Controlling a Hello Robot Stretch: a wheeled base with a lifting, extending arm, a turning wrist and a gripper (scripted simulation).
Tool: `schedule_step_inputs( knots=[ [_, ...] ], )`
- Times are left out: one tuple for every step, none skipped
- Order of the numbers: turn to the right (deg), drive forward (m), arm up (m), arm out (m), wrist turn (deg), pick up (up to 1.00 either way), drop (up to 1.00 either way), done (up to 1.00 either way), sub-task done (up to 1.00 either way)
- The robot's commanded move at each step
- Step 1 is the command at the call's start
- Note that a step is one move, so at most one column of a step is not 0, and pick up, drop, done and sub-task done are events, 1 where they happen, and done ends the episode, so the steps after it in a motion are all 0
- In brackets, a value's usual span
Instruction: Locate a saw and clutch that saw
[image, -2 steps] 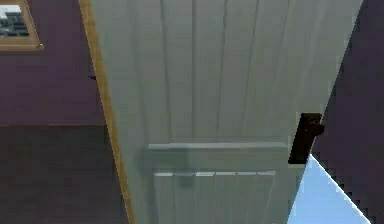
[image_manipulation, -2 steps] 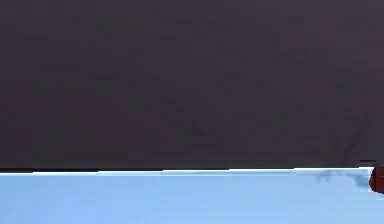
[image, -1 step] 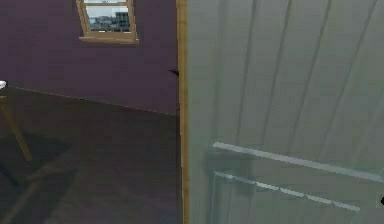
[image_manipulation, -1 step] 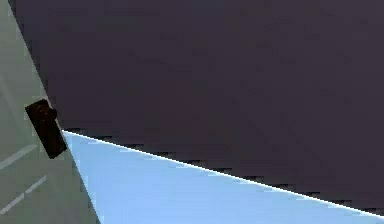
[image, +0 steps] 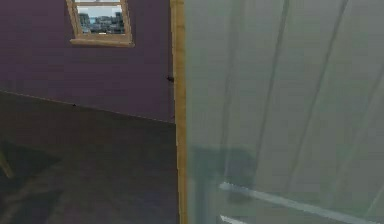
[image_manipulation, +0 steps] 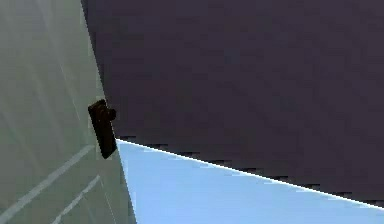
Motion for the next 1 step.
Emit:
schedule_step_inputs(
  knots=[
    [-45.0,0.00,0.00,0.00,0.0,0.00,0.00,0.00,0.00]
  ],
)
